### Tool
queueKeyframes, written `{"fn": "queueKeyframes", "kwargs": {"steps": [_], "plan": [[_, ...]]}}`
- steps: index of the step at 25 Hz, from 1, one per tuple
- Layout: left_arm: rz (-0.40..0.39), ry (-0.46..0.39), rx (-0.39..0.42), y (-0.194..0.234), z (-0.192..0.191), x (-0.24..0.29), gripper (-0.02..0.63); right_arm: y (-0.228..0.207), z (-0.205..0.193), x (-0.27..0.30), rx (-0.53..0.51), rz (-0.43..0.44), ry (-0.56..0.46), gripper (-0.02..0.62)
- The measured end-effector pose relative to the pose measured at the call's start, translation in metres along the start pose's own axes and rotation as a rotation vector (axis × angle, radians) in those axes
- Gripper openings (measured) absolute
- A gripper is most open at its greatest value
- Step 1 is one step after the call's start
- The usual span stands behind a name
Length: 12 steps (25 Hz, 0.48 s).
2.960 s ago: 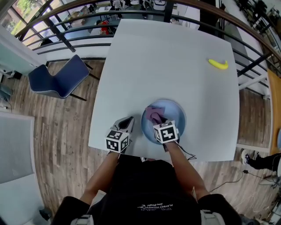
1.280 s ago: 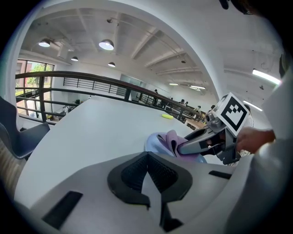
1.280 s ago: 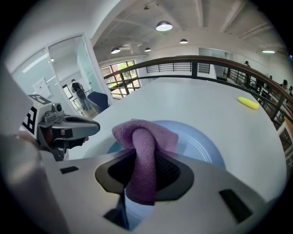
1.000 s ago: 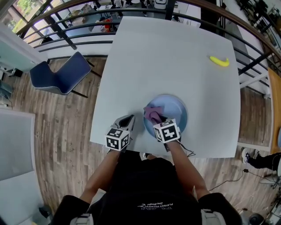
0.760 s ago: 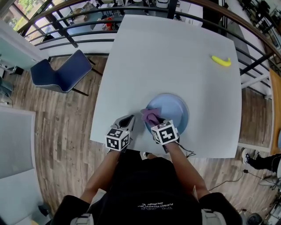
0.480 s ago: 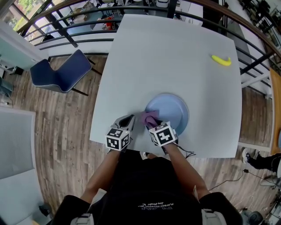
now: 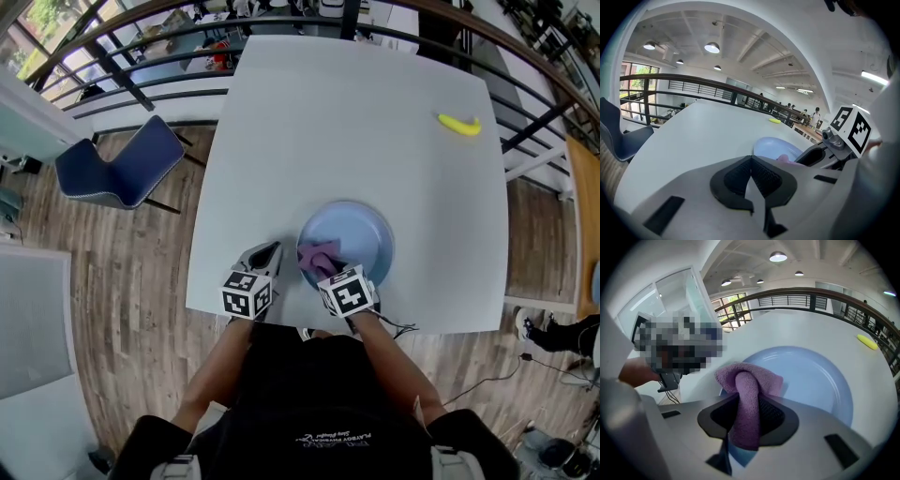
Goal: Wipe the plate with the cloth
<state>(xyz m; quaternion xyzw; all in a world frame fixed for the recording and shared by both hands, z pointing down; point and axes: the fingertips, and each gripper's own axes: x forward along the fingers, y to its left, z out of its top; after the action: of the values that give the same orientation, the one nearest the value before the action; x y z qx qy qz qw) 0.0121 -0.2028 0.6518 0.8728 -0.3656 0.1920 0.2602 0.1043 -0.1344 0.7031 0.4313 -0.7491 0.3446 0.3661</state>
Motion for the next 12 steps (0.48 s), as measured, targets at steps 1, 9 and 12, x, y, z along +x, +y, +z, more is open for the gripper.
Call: {"fn": "queueKeyframes", "kwargs": {"steps": [1, 9, 12], "plan": [[-0.005, 0.002, 0.003, -0.001, 0.001, 0.002, 0.012, -0.002, -0.001, -0.001, 0.005, -0.004, -0.001, 0.118], [-0.034, 0.011, 0.037, -0.01, 0.01, 0.017, 0.012, -0.03, -0.008, -0.011, 0.057, -0.049, -0.017, 0.118], [-0.045, 0.012, 0.046, -0.012, 0.015, 0.021, 0.012, -0.043, -0.01, -0.015, 0.086, -0.074, -0.024, 0.118]]}}
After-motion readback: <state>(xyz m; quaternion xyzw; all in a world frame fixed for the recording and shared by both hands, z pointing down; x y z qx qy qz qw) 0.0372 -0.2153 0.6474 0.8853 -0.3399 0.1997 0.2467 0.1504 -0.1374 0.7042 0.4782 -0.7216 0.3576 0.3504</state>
